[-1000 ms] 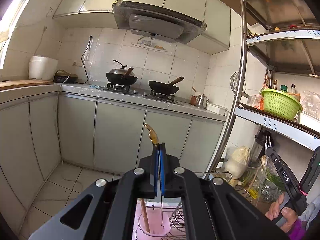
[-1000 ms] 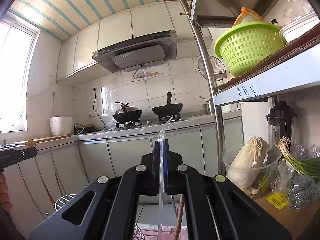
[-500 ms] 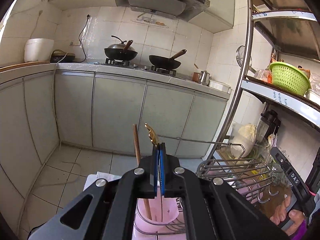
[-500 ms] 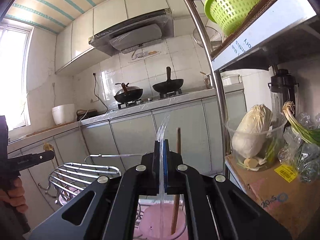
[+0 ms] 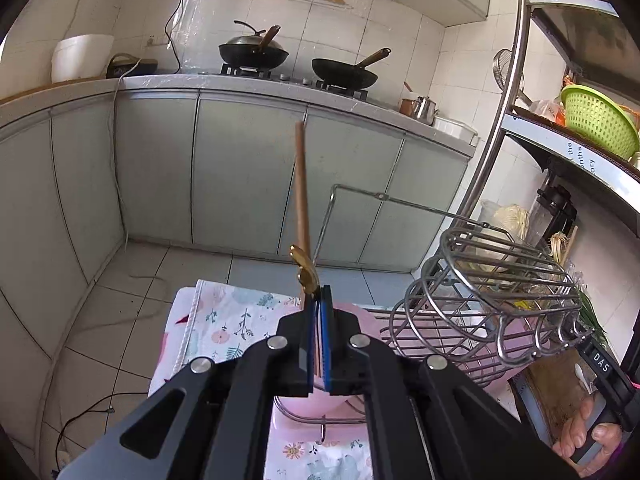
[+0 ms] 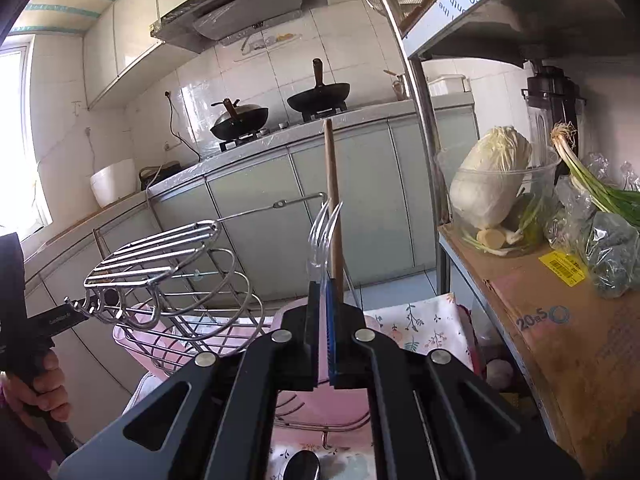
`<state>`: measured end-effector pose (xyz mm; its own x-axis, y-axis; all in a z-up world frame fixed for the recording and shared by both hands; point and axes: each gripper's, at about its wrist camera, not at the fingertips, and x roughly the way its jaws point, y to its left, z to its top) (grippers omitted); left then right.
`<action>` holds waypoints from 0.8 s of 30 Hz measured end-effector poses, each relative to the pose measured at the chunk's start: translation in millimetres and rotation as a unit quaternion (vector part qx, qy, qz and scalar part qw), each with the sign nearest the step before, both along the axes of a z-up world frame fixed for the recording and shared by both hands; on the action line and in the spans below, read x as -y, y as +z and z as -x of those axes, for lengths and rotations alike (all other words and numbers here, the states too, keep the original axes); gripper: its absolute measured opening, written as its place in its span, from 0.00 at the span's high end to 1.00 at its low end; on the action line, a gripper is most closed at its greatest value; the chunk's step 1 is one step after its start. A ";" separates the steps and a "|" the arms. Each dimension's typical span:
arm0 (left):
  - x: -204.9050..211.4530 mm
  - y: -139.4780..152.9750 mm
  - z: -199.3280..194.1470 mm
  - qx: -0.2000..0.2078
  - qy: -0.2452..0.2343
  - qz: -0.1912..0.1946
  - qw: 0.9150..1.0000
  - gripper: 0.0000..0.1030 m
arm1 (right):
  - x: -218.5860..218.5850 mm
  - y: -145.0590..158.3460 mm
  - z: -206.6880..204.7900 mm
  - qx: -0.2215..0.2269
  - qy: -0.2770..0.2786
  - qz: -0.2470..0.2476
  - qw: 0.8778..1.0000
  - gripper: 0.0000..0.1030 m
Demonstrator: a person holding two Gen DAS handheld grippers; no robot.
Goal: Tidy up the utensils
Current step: 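Lift the gold spoon and clear fork upright and carry them above the pink cup, then drop the gold spoon and clear fork into the pink cup, opening both tools, then move both tools back down toward the black spoon and chopsticks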
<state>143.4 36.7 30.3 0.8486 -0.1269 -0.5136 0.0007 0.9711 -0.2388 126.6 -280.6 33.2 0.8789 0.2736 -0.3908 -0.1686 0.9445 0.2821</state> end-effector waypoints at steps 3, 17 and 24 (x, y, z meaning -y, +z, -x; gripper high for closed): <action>-1.9 -0.7 0.8 -0.006 0.007 0.002 1.000 0.94 | -1.4 -1.2 -0.5 -0.013 0.003 0.008 1.000 0.97; -8.5 9.6 33.0 -0.005 0.002 0.028 1.000 0.62 | 5.3 0.6 15.6 -0.046 0.010 -0.006 0.999 0.60; -7.8 1.5 51.5 -0.029 -0.017 0.058 0.998 0.62 | 10.1 -1.4 38.5 -0.056 0.010 -0.014 0.998 0.60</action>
